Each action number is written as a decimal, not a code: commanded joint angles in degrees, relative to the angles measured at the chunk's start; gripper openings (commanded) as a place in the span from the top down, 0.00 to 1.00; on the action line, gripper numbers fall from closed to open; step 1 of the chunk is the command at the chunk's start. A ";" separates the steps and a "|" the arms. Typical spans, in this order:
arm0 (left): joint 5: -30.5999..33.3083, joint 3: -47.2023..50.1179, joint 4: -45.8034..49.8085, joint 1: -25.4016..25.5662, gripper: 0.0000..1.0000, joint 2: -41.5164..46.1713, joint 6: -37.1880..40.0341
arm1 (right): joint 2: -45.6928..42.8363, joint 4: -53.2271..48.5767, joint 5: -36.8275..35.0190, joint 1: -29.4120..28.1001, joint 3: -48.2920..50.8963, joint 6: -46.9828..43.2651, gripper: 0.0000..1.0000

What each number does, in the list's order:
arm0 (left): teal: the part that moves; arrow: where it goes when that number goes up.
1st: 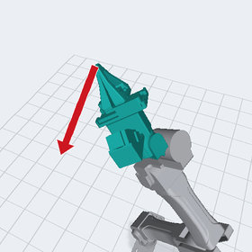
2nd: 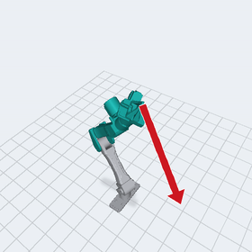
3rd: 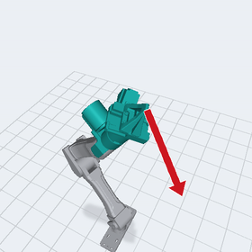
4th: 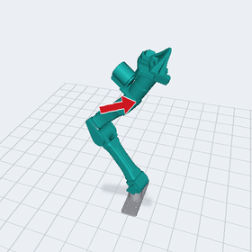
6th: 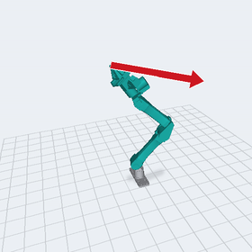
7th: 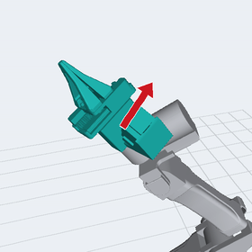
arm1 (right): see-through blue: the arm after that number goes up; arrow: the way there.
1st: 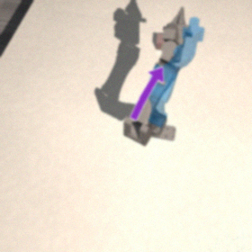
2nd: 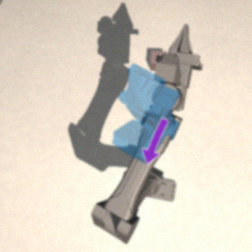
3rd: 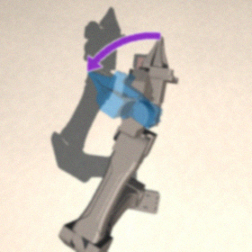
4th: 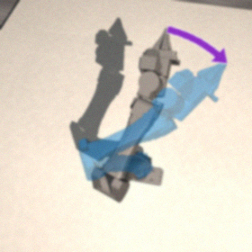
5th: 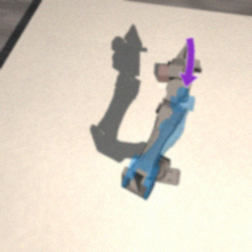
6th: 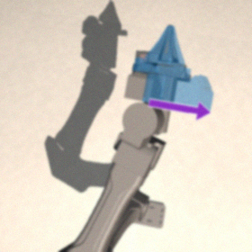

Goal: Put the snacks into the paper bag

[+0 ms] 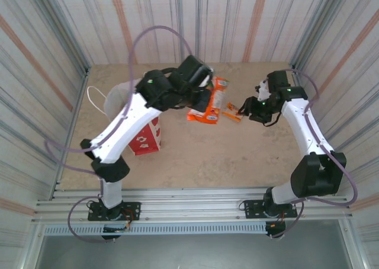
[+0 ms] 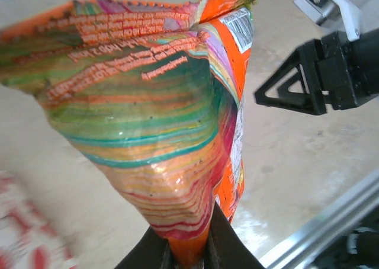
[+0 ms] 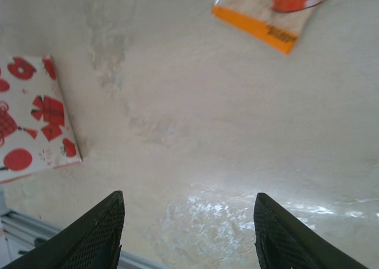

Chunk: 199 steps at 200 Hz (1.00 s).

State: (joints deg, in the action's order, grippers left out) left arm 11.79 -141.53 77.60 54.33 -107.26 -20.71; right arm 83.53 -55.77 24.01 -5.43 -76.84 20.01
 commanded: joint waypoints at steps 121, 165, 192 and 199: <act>44.57 10.19 12.67 -7.55 1.00 28.96 5.97 | 5.66 -1.37 -4.63 -10.69 -3.49 4.91 0.41; 32.95 23.57 10.08 -19.30 1.00 29.49 5.42 | 6.90 -1.59 -4.99 -11.64 -4.16 4.95 0.41; 25.05 31.05 2.41 -22.73 1.00 30.17 6.76 | 7.35 -1.72 -5.02 -11.79 -4.11 4.77 0.41; 22.96 32.87 -0.10 -23.28 1.00 30.55 7.14 | 7.48 -1.83 -5.02 -11.79 -4.13 4.69 0.41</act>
State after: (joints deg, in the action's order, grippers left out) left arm 42.87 -112.73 86.52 33.17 -78.37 -14.28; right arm 90.13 -55.81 20.10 -16.88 -79.18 23.79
